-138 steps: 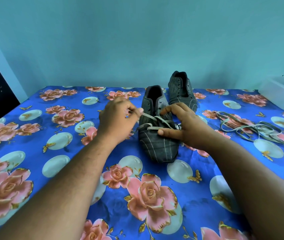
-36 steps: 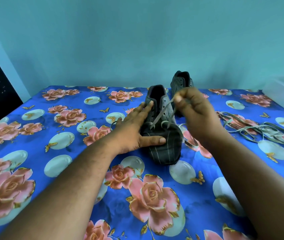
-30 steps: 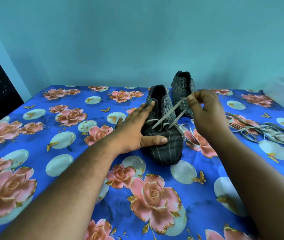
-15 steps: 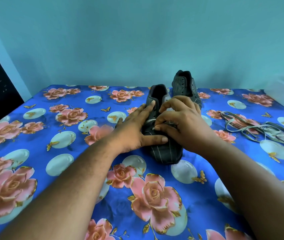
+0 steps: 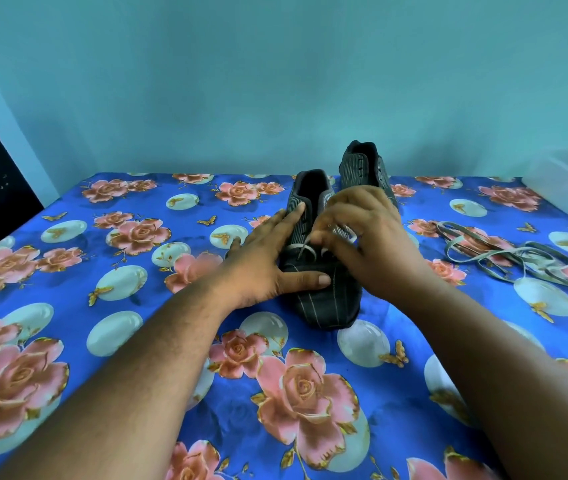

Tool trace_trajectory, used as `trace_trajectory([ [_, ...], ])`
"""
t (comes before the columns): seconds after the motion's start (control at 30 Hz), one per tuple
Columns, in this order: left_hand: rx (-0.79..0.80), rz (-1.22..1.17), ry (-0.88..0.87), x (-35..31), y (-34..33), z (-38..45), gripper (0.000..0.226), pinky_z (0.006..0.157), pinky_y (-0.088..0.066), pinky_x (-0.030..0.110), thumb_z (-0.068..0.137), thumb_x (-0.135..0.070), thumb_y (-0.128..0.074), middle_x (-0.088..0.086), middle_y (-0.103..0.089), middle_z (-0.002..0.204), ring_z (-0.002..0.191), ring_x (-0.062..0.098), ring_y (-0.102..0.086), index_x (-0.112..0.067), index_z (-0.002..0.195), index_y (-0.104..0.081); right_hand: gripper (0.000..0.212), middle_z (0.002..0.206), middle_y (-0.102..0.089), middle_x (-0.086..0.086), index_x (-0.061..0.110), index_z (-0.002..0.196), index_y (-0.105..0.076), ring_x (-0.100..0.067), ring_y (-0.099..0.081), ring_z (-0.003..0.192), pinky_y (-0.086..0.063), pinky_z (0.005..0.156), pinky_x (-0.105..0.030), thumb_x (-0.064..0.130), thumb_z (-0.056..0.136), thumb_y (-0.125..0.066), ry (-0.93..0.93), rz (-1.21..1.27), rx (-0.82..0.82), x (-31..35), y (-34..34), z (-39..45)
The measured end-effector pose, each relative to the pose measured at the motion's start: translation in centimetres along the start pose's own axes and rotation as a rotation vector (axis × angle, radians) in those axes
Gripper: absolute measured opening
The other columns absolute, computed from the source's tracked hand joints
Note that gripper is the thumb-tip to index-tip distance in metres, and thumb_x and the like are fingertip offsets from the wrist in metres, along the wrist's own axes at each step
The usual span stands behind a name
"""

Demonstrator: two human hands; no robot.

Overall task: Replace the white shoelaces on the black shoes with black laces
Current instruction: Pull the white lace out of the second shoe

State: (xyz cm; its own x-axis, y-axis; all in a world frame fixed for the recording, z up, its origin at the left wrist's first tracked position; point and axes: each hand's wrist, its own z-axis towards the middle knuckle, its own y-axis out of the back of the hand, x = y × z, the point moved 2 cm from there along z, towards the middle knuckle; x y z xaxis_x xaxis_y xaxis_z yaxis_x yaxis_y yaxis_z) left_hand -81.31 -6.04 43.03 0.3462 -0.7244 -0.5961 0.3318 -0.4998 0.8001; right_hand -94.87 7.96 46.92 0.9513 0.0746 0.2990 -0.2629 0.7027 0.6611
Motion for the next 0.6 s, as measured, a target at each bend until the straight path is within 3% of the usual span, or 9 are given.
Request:
trace_trajectory([
  [0.13,0.009,0.021,0.013,-0.3,0.2,-0.2,0.129,0.126,-0.013,0.053,0.044,-0.101,-0.056,-0.013,-0.003,0.170,0.156,0.006,-0.001,-0.063,0.151,0.004,0.006,0.102,-0.059,0.007,0.024,0.092,-0.064,-0.012,-0.053,0.102,-0.037,0.088,-0.017,0.026,0.097,-0.065,-0.233,0.168,-0.296,-1.0,2.0,0.4],
  [0.2,0.023,0.032,0.025,-0.6,0.3,-0.4,0.127,0.126,-0.010,0.053,0.050,-0.097,-0.061,-0.013,-0.001,0.170,0.156,0.008,-0.001,-0.060,0.153,0.004,0.005,0.103,-0.057,0.006,0.029,0.094,-0.061,-0.017,-0.053,0.107,-0.036,0.088,-0.021,0.028,0.098,-0.064,-0.368,0.171,-0.332,-1.9,2.2,0.2],
  [0.27,0.034,0.048,0.030,-0.8,0.4,-0.5,0.125,0.125,-0.008,0.054,0.055,-0.093,-0.063,-0.012,0.000,0.171,0.157,0.010,-0.001,-0.059,0.153,0.005,0.002,0.109,-0.056,0.004,0.029,0.097,-0.063,-0.025,-0.051,0.115,-0.036,0.093,-0.030,0.031,0.097,-0.064,-0.449,0.092,-0.257,-2.8,1.6,-0.1],
  [0.33,0.031,0.065,0.030,-0.8,0.4,-0.5,0.124,0.124,-0.009,0.057,0.056,-0.094,-0.062,-0.011,0.000,0.171,0.157,0.011,-0.001,-0.059,0.153,0.007,0.015,0.118,-0.055,0.001,0.029,0.106,-0.066,-0.028,-0.048,0.120,-0.037,0.098,-0.037,0.036,0.094,-0.065,-0.402,-0.021,-0.180,-2.8,1.1,-0.3],
  [0.47,0.013,0.062,0.029,-0.5,0.3,-0.3,0.124,0.123,-0.010,0.061,0.047,-0.099,-0.051,-0.013,-0.001,0.171,0.157,0.008,0.000,-0.063,0.150,0.007,0.037,0.129,-0.054,0.004,0.038,0.121,-0.068,-0.024,-0.042,0.129,-0.034,0.104,-0.043,0.056,0.091,-0.058,-0.098,-0.102,0.027,-0.7,0.2,-0.3],
  [0.6,0.012,0.046,0.024,-0.4,0.1,-0.3,0.124,0.124,-0.009,0.060,0.046,-0.100,-0.051,-0.015,-0.002,0.170,0.156,0.005,0.001,-0.064,0.150,0.005,0.034,0.125,-0.058,0.009,0.041,0.101,-0.075,-0.023,-0.038,0.132,-0.027,0.102,-0.043,0.061,0.086,-0.052,0.003,-0.168,0.163,-0.2,-1.0,-0.7],
])
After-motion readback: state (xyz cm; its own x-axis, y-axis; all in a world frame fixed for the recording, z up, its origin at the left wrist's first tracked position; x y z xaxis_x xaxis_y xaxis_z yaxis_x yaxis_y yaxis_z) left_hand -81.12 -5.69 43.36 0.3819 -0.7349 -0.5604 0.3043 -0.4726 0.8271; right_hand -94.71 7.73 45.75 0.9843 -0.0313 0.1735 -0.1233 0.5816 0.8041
